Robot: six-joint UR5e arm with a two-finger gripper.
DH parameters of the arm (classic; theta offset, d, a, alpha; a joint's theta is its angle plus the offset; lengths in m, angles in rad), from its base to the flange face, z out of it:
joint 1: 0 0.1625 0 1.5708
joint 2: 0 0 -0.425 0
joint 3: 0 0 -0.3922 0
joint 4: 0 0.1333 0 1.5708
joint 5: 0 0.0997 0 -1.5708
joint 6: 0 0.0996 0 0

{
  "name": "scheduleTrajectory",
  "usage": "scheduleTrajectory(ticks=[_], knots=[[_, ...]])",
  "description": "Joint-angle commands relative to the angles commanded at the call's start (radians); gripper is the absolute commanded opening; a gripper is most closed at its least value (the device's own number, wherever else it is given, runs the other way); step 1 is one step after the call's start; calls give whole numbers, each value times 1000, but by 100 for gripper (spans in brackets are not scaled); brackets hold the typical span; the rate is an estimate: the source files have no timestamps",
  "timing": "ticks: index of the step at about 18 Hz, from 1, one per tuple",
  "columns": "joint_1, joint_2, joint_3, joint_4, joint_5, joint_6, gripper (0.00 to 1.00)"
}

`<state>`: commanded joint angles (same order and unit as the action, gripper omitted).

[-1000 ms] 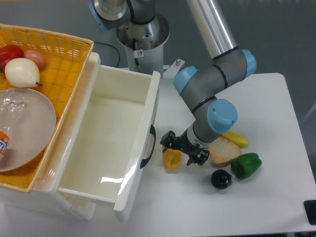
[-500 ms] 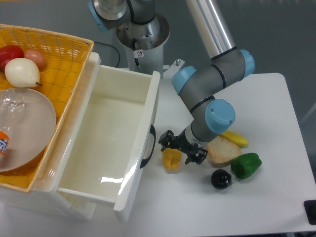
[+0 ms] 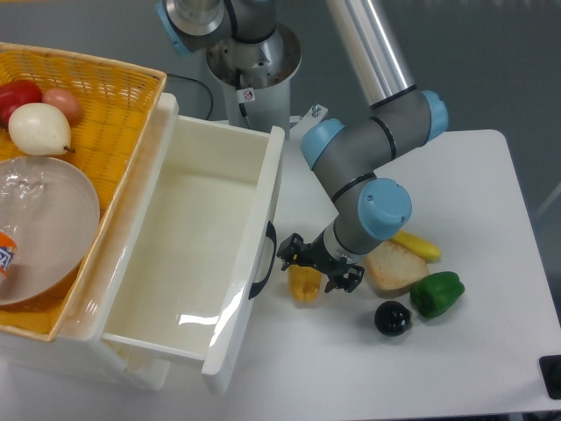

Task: Pick up the yellow pepper
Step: 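Lower the gripper around the yellow pepper and close on it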

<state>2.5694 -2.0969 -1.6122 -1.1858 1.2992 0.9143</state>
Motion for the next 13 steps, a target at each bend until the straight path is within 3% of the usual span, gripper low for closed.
scheduleTrajectory(ticks=[13], knots=[[-2,-2,-9,11,5,-3,100]])
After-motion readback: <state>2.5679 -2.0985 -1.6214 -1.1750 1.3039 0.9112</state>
